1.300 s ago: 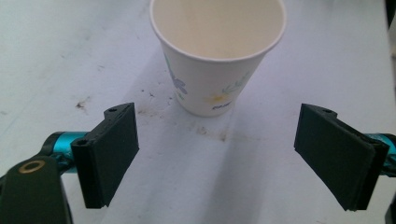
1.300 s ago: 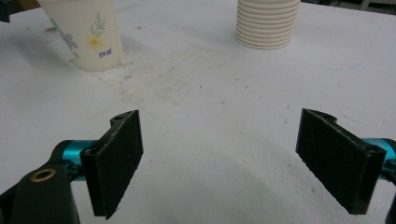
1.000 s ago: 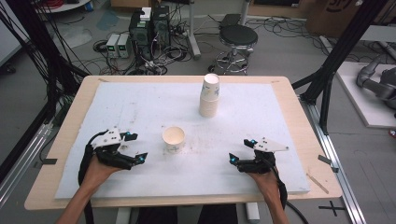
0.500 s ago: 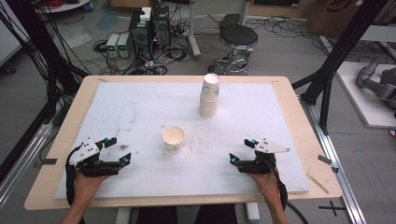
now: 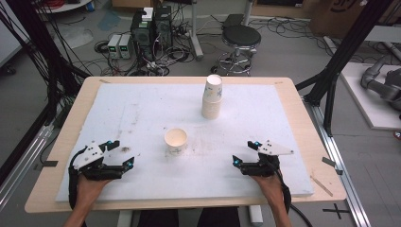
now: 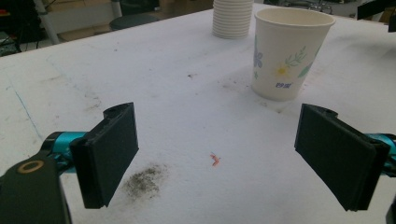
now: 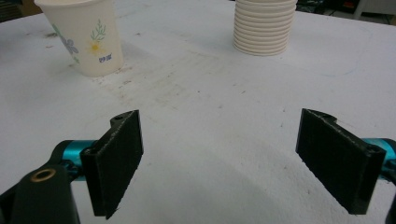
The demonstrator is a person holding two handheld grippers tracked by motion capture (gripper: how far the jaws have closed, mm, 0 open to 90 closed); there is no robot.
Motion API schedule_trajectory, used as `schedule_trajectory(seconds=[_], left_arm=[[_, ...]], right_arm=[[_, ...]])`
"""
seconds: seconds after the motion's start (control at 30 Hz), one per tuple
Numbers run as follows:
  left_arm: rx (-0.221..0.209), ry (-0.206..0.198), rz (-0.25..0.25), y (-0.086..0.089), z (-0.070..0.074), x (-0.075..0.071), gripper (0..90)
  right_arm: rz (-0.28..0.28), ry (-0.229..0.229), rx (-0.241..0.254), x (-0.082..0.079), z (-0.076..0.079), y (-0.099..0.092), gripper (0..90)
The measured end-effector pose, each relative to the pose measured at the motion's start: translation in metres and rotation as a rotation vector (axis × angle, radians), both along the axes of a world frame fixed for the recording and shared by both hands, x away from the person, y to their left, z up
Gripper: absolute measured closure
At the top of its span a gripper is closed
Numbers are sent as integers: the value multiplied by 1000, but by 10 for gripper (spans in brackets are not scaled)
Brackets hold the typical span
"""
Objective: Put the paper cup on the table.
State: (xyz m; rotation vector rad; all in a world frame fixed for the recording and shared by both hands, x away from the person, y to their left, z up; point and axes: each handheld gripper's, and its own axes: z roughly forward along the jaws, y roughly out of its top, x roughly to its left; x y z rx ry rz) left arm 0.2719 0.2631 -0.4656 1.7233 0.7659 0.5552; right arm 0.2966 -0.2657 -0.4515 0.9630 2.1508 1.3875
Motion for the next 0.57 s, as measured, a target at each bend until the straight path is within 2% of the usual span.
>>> schedule_trajectory(seconds=[0.3,0.4,0.57], left_arm=[[-7,5,0,0,0,0,133],[7,2,-6,-1,0,0,133],[4,3,-5,-1,0,0,133]], right_arm=[[-1,-7,-2,-1,0,0,148],[0,-9,1,-1,0,0,148],[-1,-22,9,-3,0,-1,148]])
